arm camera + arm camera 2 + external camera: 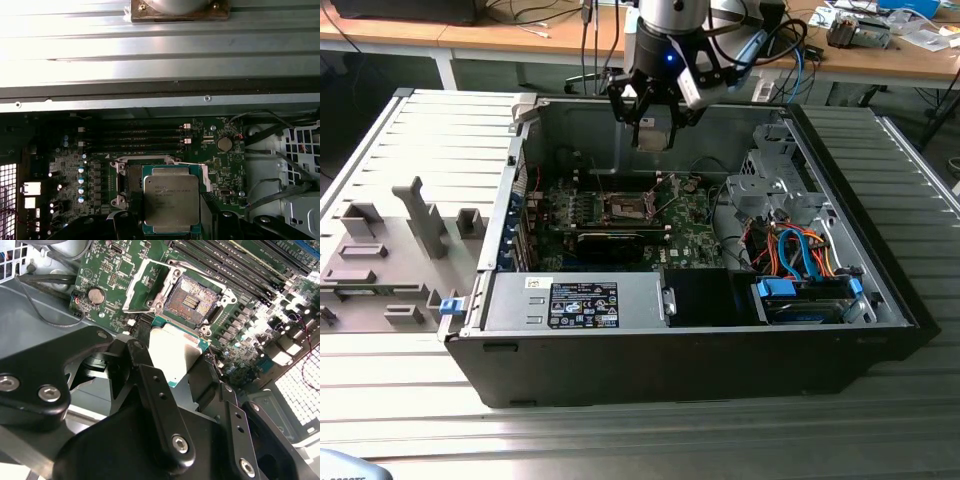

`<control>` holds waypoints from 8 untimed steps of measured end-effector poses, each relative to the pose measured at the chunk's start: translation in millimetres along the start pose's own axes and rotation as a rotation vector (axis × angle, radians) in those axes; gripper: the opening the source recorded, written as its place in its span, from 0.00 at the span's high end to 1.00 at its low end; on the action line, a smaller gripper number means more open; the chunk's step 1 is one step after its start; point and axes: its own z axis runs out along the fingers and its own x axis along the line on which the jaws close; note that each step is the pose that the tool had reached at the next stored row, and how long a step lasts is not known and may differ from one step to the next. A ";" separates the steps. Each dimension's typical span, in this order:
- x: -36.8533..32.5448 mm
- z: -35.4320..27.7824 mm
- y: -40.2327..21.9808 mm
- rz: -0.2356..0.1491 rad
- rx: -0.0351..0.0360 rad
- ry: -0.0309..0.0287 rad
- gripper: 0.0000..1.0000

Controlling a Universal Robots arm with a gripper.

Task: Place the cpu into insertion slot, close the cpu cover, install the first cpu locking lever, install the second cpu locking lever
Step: 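Place the cpu into insertion slot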

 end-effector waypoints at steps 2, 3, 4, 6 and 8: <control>0.0 0.5 -0.1 0.000 0.0000 0.0001 0.45; 0.0 0.7 -0.1 0.000 0.0001 0.0001 0.45; 0.0 1.0 -0.1 0.000 0.0000 0.0000 0.45; 0.0 1.7 -0.2 0.000 0.0000 0.0000 0.45; -0.1 2.1 -0.2 0.000 0.0001 0.0001 0.45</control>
